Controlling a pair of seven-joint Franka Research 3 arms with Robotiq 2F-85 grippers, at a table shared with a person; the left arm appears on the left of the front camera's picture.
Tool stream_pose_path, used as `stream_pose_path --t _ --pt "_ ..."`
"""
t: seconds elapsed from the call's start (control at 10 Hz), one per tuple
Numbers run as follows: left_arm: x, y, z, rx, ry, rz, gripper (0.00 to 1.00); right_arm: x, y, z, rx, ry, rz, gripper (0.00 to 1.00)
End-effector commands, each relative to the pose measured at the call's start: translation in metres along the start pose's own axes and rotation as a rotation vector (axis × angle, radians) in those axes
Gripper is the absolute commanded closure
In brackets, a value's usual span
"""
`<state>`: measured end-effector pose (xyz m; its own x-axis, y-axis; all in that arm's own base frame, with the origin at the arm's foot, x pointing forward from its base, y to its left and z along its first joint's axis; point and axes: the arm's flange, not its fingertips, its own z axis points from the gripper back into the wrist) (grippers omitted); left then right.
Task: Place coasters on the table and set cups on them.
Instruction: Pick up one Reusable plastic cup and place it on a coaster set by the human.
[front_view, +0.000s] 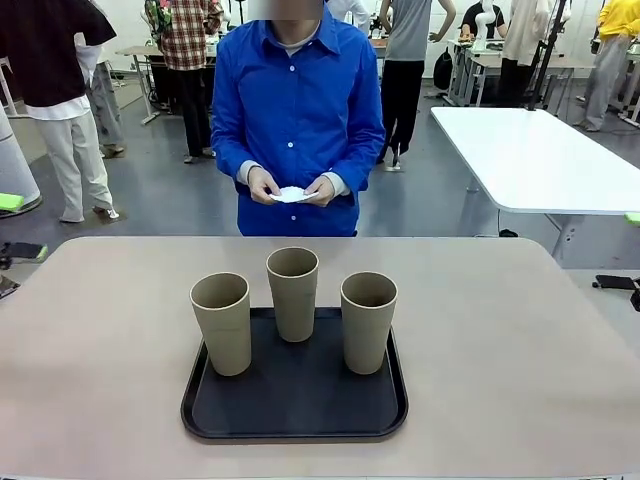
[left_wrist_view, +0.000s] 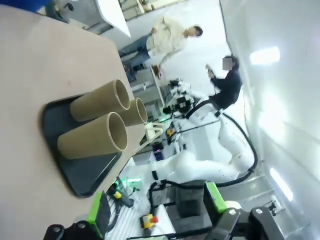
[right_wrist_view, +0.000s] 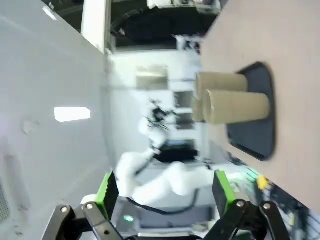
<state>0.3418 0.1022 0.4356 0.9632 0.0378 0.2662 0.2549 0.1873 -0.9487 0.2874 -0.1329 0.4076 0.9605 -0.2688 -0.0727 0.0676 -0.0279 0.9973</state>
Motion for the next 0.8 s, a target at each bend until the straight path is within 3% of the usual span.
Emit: stream_pose_path --t 0.0,0.3,0.7 --pt "0.007 0.010 0.025 0.038 -0.036 0.055 0.00 -0.003 0.006 -0.009 0.013 -0.036 -0.008 0.00" --pt "0.001 0.020 0.046 0.071 -0.078 0.097 0.00 -0.006 0.011 0.005 -0.031 -0.053 0.010 0.00" --pt "0.003 0.019 0.057 0.094 -0.108 0.084 0.00 -0.013 0.020 0.003 -0.154 -0.002 0.043 0.00"
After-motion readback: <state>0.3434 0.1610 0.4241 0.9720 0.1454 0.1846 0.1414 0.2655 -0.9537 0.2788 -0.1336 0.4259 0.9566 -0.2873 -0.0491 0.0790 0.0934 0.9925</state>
